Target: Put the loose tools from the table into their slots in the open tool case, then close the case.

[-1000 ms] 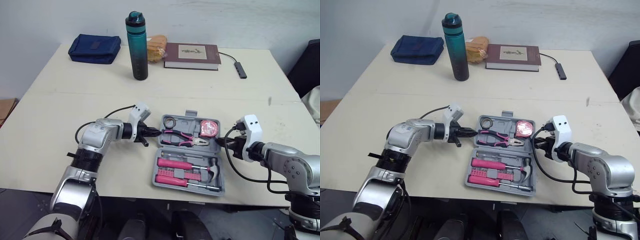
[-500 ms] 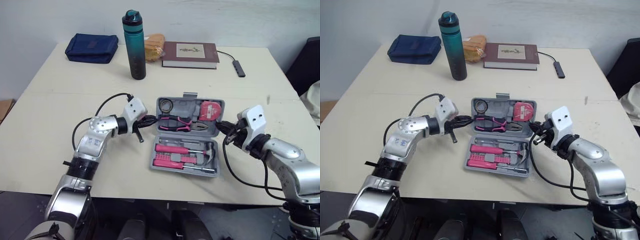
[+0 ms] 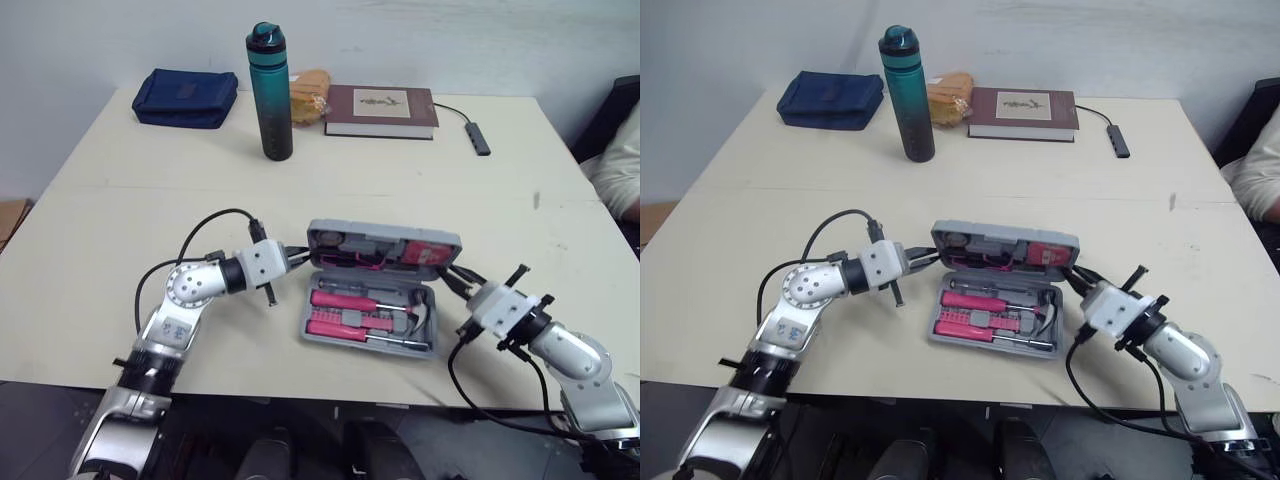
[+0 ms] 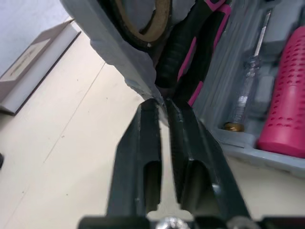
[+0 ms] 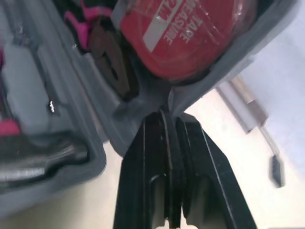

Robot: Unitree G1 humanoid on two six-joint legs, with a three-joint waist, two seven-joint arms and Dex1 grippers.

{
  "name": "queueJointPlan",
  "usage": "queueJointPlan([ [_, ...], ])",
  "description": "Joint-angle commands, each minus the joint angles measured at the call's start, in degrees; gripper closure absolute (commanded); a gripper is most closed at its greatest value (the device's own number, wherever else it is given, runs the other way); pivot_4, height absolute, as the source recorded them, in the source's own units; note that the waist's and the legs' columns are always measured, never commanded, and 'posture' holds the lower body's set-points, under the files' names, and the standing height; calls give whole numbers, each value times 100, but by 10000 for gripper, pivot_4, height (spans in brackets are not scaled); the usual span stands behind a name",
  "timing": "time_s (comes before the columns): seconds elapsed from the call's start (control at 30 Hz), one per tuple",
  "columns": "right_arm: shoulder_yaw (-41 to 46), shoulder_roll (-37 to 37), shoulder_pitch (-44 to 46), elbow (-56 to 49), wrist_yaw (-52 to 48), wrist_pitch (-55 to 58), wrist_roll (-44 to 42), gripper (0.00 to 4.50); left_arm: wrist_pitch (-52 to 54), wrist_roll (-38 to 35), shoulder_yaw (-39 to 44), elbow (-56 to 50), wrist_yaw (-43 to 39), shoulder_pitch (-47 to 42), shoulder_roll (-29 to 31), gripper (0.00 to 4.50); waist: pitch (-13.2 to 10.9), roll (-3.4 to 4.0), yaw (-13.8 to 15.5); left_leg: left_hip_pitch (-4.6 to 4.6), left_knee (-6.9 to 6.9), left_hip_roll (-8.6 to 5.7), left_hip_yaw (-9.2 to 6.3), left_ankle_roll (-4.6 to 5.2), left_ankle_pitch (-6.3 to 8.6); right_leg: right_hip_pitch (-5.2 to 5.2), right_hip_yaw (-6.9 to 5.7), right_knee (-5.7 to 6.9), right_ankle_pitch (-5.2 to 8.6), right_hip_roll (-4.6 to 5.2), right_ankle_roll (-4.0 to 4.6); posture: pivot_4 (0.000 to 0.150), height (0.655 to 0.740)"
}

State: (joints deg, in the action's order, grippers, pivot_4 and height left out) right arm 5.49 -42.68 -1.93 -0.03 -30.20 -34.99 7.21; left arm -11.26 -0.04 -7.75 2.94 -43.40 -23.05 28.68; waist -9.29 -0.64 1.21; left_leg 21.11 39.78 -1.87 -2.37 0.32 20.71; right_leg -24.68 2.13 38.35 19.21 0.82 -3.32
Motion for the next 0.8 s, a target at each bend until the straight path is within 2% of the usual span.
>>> queueJointPlan([
  [0.03,454,-294,-401,-625,-258,-192,-703,22640,837,-615,385,-1133,-291,495,440,24894,-2,0,-18,0,-2,3,-1,0,0,0,0,0,0,-3,0,1500,7400],
  [0.1,810,-727,-944,-1567,-783,804,-1760,11262,1841,-1275,775,-1770,-475,794,809,15279,-13,13,-23,-2,-3,5,1,0,0,1,4,10,0,-5,0,1500,7400],
  [0.17,1442,-1444,-2209,-2664,-1888,2235,-3231,2085,3345,-2519,1341,-2369,-967,1113,1495,6384,-31,41,-11,1,9,7,-3,2,1,3,3,9,1,-3,1,1500,7400],
  [0.23,2114,-1827,-3129,-3302,-2569,3326,-4308,2085,4501,-3534,1792,-2679,-1389,1335,2128,6384,-36,35,-4,-16,-3,10,-11,32,18,26,-2,-6,3,-5,5,1500,7400],
  [0.27,2405,-1893,-3368,-3472,-2684,3739,-4698,2085,4854,-3820,1933,-2745,-1525,1406,2380,6384,-52,25,-4,-52,-21,22,-19,36,20,63,-9,-33,3,-15,6,1500,7400],
  [0.33,2634,-1918,-3460,-3571,-2656,4398,-5201,2085,5176,-4084,2041,-2679,-1732,1396,2679,6384,-67,22,-16,-133,-69,33,-26,40,25,178,-18,-83,11,-18,19,1500,7400],
  [0.37,2581,-1916,-3423,-3555,-2677,4646,-5325,2085,5267,-4127,2003,-2534,-1702,1255,2673,6384,-70,28,-18,-195,-84,33,-24,46,31,233,-16,-102,12,-15,22,1500,7400],
  [0.43,2276,-1879,-3219,-3481,-2604,5105,-5414,2085,5297,-3928,1691,-2073,-1525,743,2484,6384,-79,25,1,-238,-90,33,-25,58,45,284,-16,-128,15,-12,25,1500,7400],
  [0.53,1857,-1811,-2977,-3479,-2577,5490,-5204,10877,4933,-3271,1104,-1470,-1375,76,2168,14954,-78,26,45,-251,-88,32,-30,57,46,274,-25,-137,12,-10,19,1500,7400],
  [0.63,1385,-1840,-2843,-3631,-2684,5739,-4955,26491,4449,-2537,308,-511,-1446,-859,1653,29521,-76,25,61,-163,-75,28,-29,23,28,191,-23,-129,7,-14,10,1500,7400],
  [0.73,1034,-1737,-2544,-3660,-2521,5947,-4773,42693,3987,-2009,-189,421,-1620,-1522,1196,44495,-71,16,48,-125,-62,27,-26,11,21,154,-22,-124,4,-15,5,1500,7400],
  [0.8,806,-1676,-2353,-3650,-2455,5989,-4560,43986,3475,-1623,-488,1132,-1756,-1894,902,44904,-70,9,7,-77,-40,22,-18,7,18,98,-14,-81,1,-15,-1,1500,7400],
])
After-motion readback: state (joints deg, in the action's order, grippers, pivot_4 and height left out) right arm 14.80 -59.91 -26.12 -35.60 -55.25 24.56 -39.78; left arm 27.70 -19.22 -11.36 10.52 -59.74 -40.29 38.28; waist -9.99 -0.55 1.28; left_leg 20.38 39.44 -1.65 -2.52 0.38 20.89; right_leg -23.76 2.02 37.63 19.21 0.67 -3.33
